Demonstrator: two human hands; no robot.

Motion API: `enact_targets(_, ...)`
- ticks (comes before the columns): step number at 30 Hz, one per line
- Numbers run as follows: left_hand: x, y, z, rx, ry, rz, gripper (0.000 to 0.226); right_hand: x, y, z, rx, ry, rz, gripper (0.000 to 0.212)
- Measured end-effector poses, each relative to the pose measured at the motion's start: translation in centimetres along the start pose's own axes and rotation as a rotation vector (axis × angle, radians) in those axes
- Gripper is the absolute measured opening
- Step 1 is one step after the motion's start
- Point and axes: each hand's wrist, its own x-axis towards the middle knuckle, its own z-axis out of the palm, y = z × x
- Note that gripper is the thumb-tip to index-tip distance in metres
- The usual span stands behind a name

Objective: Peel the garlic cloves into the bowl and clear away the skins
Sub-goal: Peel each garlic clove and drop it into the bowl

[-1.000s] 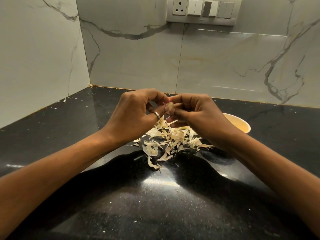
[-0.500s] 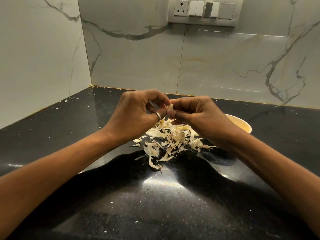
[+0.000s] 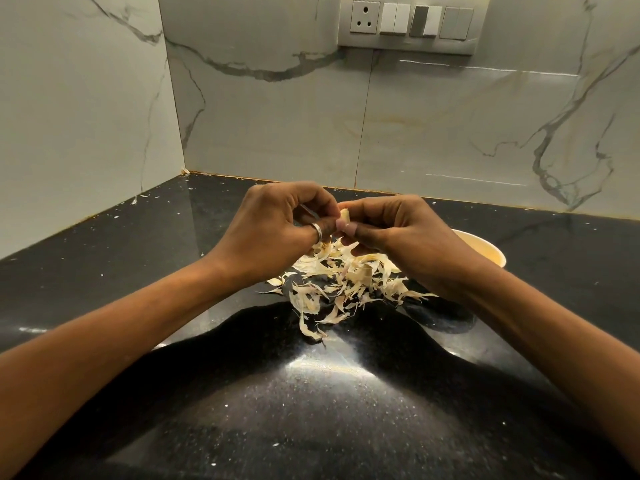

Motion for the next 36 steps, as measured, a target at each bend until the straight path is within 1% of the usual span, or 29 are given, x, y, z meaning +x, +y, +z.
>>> enact_targets(4,-0.02,0.04,0.13,-0.103,-0.058,-0.065,0.011,0.19,0.03,0.00,0.052,-0.006,0.031,0.027)
enact_targets(8,-0.02,-0.03,0.15,-0.128,-0.087,-0.086,0.012,0.30,0.01,-0.22,0.122,-0.004,0.057,0.032)
enact_targets(11,-0.01,-0.11,0.15,-0.130,-0.093,-0.096,0.012,0.32,0.00,-0.33,0.157,0.009,0.071,0.031)
enact_targets(17,-0.06,-0.04,0.19,-0.102,-0.106,-0.083,0.013,0.37,-0.19,-0.47,0.311,0.052,0.112,0.029)
enact_targets(21,-0.12,0.05,0.30,-0.076,-0.117,-0.065,0.010,0.37,-0.50,-0.46,0.393,0.097,0.131,0.025)
enact_targets(25,-0.13,0.17,0.30,-0.061,-0.133,-0.049,0.008,0.41,-0.61,-0.33,0.396,0.144,0.135,0.021)
enact_targets(31,-0.21,0.28,0.36,-0.031,-0.146,-0.027,0.007,0.35,-0.84,-0.67,0.451,0.240,0.158,0.024)
enact_targets(34,-0.21,0.35,0.44,-0.018,-0.124,-0.031,0.006,0.36,-0.93,-0.74,0.458,0.252,0.169,0.024)
enact_targets(36,-0.22,0.32,0.38,0.043,-0.088,-0.003,0.005,0.36,-0.95,-0.68,0.449,0.243,0.178,0.023)
